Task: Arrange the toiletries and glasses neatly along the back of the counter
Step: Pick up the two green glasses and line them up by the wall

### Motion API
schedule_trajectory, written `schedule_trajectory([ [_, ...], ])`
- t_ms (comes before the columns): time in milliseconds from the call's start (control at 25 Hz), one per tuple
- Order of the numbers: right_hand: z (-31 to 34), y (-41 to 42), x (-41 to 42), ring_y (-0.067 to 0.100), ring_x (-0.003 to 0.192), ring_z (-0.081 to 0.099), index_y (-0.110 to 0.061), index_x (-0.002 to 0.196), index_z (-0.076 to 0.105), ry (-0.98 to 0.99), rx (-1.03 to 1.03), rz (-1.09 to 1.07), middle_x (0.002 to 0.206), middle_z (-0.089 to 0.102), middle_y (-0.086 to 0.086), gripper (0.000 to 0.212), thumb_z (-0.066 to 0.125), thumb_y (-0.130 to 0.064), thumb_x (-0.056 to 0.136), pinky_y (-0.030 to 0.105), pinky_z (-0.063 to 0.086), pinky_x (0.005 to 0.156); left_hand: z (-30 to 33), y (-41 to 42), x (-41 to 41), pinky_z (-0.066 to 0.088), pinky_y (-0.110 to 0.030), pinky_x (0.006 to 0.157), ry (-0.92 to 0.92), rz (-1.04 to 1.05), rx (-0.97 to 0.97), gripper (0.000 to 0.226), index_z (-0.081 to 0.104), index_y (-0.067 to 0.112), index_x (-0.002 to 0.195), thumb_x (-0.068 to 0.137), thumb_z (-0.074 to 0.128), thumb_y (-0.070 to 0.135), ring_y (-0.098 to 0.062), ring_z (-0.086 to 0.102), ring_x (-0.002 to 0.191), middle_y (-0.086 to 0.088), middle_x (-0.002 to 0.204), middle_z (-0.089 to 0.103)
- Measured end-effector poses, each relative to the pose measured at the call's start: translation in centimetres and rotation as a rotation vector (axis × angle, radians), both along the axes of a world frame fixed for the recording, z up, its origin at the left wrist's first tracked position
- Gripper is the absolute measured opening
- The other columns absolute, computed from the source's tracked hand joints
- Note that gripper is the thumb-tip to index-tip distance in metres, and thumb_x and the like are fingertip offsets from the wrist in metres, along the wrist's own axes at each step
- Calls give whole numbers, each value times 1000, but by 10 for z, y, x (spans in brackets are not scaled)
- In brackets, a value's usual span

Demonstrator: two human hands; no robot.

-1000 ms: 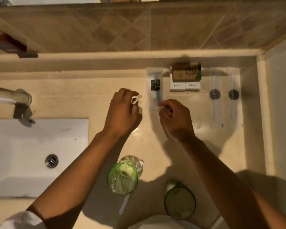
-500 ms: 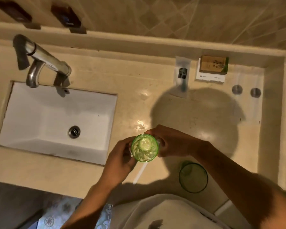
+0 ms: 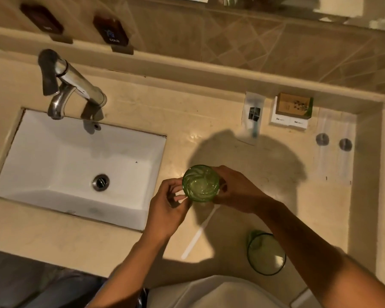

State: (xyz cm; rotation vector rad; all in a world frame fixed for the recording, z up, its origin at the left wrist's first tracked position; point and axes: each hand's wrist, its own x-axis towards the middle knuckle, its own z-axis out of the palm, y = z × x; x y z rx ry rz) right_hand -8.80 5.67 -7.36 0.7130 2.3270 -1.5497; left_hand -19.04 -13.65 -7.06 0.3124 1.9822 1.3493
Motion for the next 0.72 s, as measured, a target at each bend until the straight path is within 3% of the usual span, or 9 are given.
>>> schedule_trajectory([
  [120,7,13,-22,-11,99,61,-74,112,44,55,31,-172,106,60,-29,67,82,-44,66,3,46,75,-1,33,-28,51,-11,87,-51,11,135,44,63,29,113,89,69,-8,0,68,111,22,108,74],
  [240,3,31,-42,-11,94,66,-48,120,49,130,-25,-448,104,64,-28,67,86,-22,70,10,53,77,-8,75,-51,54,-19,88,-19,67,224,36,66,21,117,93,65,-6,-6,70,107,14,107,76],
  [360,0,48,-64,-17,91,64,-23,126,53,184,-72,-639,107,65,-20,63,84,-9,73,5,49,72,-24,120,-66,58,-37,90,-117,177,312,33,69,14,121,93,64,-3,-21,72,106,-4,110,77],
  [480,-2,59,-80,-20,87,62,-18,130,52,210,-70,-781,110,65,-12,62,81,-4,76,1,46,69,-38,157,-75,58,-29,80,-223,198,404,42,74,23,119,93,58,-6,-19,73,100,-3,109,78],
  [600,-3,67,-89,-26,80,58,-17,129,53,212,-17,-854,108,64,-12,58,81,-9,79,-3,42,64,-48,179,-83,54,-35,82,-258,145,458,46,71,22,125,90,51,-2,-20,69,100,-7,113,76],
  [720,-5,75,-96,-15,86,61,-16,131,53,198,-4,-888,110,65,-10,60,83,-14,79,-3,42,65,-56,194,-89,54,-36,85,-281,123,488,43,69,20,127,91,52,4,-23,69,106,-8,119,74],
])
